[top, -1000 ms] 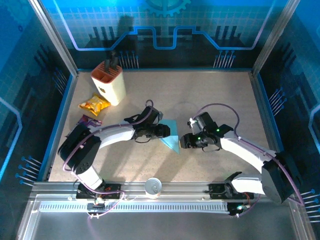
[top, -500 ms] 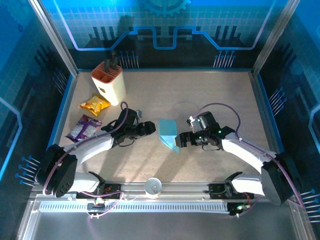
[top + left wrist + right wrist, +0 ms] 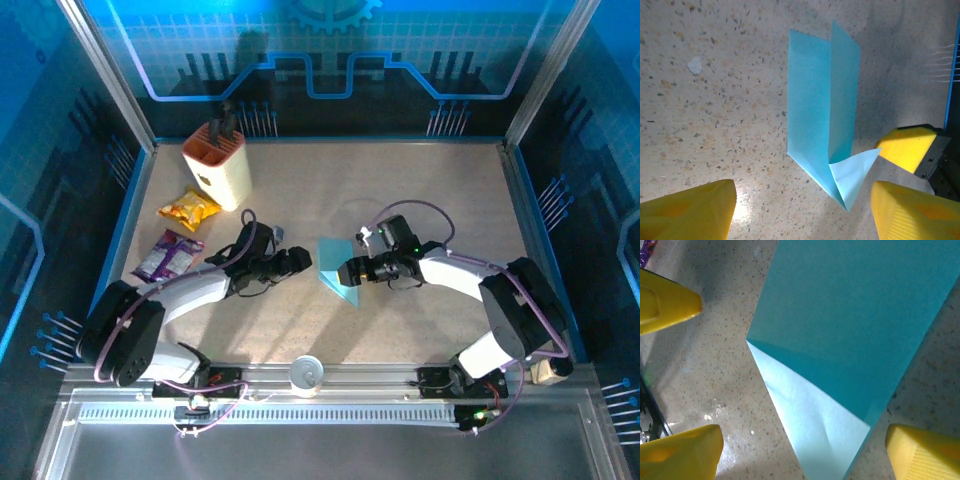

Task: Fold a paper plane with a square sheet of paper (fold left side to right side)

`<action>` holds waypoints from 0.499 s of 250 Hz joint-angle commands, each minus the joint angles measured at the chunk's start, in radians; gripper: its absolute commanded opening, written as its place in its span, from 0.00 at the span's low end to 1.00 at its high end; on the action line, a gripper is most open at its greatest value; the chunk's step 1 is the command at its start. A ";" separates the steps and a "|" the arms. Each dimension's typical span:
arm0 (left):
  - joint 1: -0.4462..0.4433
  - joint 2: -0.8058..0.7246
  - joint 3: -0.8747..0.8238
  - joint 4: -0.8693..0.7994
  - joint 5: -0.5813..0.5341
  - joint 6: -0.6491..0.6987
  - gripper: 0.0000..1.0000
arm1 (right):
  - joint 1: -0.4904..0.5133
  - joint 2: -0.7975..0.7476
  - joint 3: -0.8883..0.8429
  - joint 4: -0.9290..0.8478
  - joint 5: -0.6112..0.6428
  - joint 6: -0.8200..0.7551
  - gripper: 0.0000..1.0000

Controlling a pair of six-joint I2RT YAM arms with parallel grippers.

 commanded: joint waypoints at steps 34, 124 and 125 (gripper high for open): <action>0.002 0.153 0.106 0.078 0.128 -0.016 0.67 | -0.006 0.041 0.019 0.043 -0.017 -0.009 0.82; -0.018 0.349 0.263 0.084 0.176 0.011 0.56 | -0.008 0.021 0.000 0.034 0.007 -0.007 0.82; -0.018 0.350 0.264 0.083 0.176 0.012 0.56 | -0.008 0.019 0.000 0.033 0.007 -0.007 0.82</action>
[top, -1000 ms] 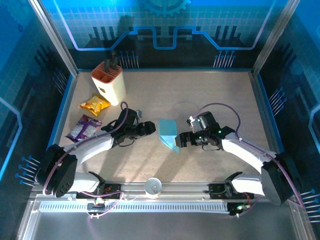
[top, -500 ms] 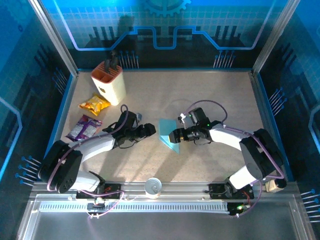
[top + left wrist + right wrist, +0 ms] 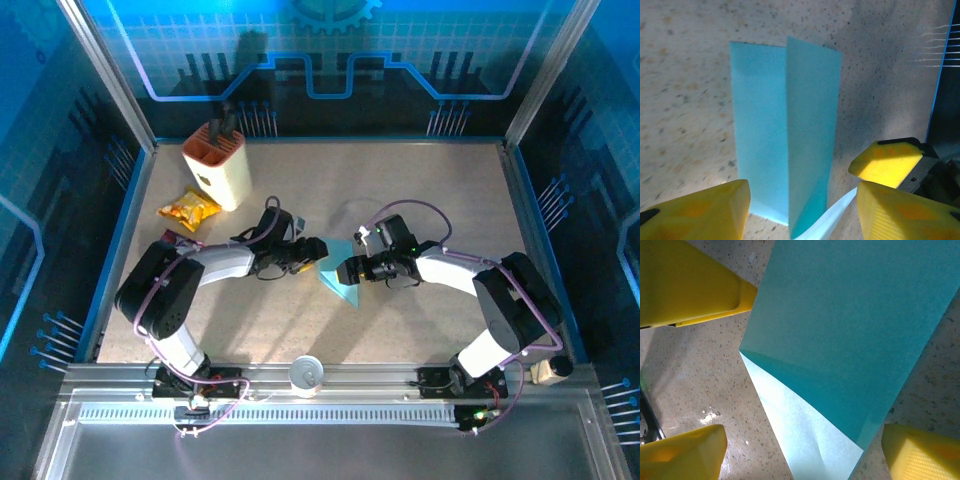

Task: Fold a paper plane with a square sheet of paper (fold left side to right side)

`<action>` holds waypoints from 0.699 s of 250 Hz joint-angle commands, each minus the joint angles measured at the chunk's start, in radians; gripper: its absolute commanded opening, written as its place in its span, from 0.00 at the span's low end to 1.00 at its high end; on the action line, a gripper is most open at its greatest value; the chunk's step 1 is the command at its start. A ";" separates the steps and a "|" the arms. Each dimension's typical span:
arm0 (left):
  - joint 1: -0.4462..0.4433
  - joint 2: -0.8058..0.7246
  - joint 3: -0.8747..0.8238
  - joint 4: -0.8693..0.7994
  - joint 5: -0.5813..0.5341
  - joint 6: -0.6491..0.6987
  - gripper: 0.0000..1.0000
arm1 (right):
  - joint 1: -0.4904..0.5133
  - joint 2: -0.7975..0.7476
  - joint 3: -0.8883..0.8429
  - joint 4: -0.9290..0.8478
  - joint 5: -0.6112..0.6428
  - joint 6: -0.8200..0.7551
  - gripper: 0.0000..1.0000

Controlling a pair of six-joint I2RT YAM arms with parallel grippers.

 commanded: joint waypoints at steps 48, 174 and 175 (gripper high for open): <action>-0.010 0.104 0.100 0.001 0.031 0.026 0.34 | -0.011 -0.079 -0.021 -0.054 0.060 -0.009 0.82; -0.030 0.067 0.116 -0.036 0.007 0.026 0.09 | 0.347 -0.234 0.068 -0.418 0.637 0.081 0.67; -0.031 0.068 0.117 -0.038 0.007 0.026 0.09 | 0.353 -0.231 0.071 -0.420 0.644 0.083 0.67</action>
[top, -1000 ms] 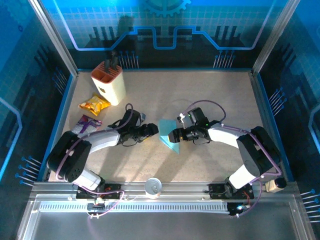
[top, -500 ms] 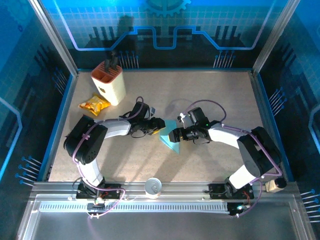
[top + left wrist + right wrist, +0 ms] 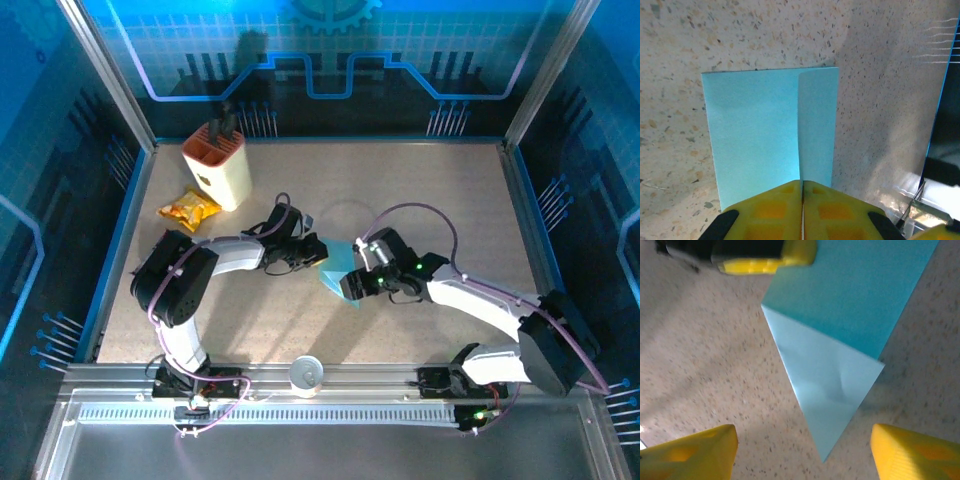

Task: Fold a paper plane with a square sheet of paper (fold left side to right side)

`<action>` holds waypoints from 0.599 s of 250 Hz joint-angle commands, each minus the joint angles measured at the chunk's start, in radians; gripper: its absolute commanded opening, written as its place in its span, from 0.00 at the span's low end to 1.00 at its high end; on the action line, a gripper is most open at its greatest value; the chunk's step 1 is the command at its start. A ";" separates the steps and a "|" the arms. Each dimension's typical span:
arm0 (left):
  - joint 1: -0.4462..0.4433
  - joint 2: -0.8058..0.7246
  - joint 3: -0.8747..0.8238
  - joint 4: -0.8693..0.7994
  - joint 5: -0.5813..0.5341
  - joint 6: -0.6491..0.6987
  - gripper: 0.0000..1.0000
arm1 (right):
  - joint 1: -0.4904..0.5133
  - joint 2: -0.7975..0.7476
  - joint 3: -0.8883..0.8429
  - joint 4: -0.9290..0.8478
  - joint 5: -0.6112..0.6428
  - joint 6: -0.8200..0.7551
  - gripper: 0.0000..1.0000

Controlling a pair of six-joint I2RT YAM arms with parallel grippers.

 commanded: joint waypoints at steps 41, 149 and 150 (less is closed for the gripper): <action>-0.017 -0.038 0.048 -0.049 -0.001 0.022 0.08 | 0.231 0.150 0.148 -0.179 0.420 0.081 0.59; -0.019 -0.050 0.069 -0.074 0.011 0.019 0.07 | 0.293 0.312 0.238 -0.163 0.548 0.059 0.53; -0.019 -0.053 0.069 -0.074 0.012 0.019 0.07 | 0.293 0.312 0.237 -0.162 0.550 0.059 0.53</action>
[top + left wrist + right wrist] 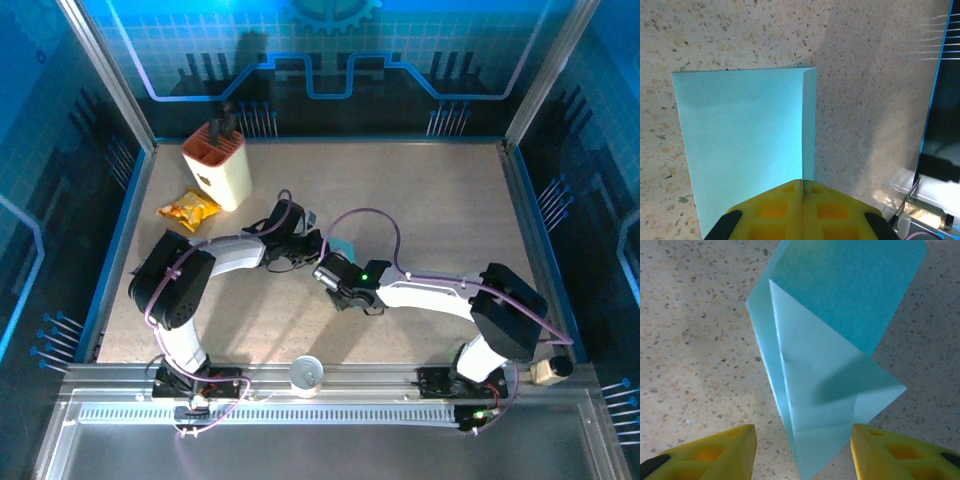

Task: Fold a paper plane with a square sheet of paper (fold left side to right side)

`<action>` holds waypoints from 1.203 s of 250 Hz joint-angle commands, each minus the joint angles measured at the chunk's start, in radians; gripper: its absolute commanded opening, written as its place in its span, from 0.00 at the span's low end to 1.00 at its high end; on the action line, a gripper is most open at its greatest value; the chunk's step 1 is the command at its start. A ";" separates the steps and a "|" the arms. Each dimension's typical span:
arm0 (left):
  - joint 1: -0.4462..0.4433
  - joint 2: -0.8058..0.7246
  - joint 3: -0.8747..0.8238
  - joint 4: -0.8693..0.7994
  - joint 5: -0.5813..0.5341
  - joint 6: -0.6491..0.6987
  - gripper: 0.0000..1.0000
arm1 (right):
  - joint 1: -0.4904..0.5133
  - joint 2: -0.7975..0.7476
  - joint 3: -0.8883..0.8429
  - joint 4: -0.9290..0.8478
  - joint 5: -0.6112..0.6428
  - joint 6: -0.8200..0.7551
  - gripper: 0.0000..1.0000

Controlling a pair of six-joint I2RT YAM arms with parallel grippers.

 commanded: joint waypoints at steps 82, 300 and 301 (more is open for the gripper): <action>-0.008 -0.033 0.039 -0.031 0.018 0.014 0.07 | 0.028 0.084 0.036 0.024 0.087 0.003 0.47; 0.089 -0.177 -0.058 -0.086 -0.014 0.062 0.52 | -0.024 0.064 -0.004 0.072 -0.053 0.001 0.00; 0.091 -0.179 -0.059 -0.087 -0.015 0.064 0.52 | -0.026 0.064 -0.004 0.071 -0.057 0.000 0.00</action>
